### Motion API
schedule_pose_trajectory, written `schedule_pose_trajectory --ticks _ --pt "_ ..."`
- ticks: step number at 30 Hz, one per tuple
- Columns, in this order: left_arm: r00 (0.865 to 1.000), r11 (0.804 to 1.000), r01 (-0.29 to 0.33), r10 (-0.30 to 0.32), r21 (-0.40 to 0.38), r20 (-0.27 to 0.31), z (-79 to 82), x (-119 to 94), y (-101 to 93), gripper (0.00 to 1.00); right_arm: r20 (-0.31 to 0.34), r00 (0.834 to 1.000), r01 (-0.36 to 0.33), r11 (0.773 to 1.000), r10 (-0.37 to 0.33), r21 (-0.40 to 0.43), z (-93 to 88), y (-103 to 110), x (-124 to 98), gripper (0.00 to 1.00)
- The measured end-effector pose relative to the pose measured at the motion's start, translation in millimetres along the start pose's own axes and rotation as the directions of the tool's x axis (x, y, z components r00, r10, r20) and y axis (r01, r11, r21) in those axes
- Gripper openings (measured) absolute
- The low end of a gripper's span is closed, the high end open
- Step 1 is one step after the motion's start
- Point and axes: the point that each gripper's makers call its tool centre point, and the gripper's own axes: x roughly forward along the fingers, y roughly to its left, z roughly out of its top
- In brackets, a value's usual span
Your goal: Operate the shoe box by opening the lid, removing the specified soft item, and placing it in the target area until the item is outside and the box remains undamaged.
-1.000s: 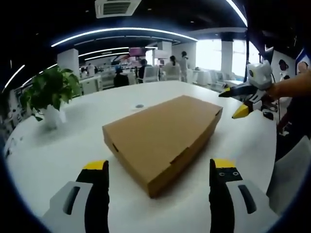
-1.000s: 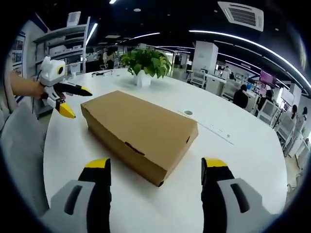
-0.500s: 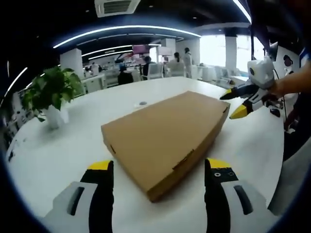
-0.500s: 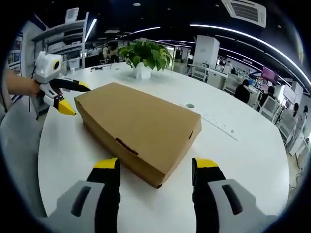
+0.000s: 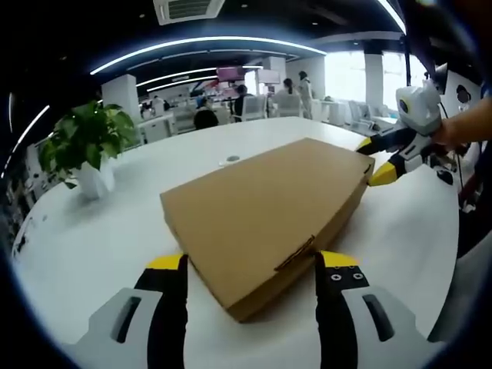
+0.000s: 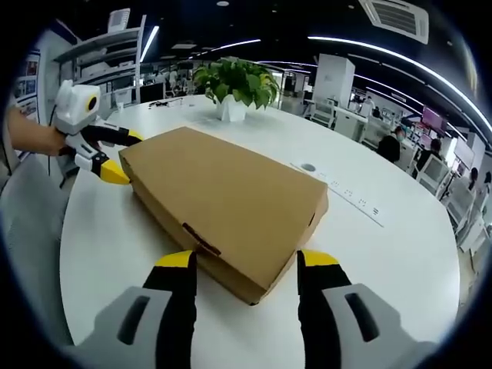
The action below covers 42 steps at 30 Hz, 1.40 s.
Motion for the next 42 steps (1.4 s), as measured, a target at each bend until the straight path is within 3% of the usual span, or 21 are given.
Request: schedule_pose_trajectory --ticks 42 --pt "1.000 1.000 0.022 -0.022 0.003 -0.019 -0.2 -1.0 0.5 0.64 0.019 0.999 0.026 0.998 -0.027 0.063 1.3 3.3 0.8 0.50"
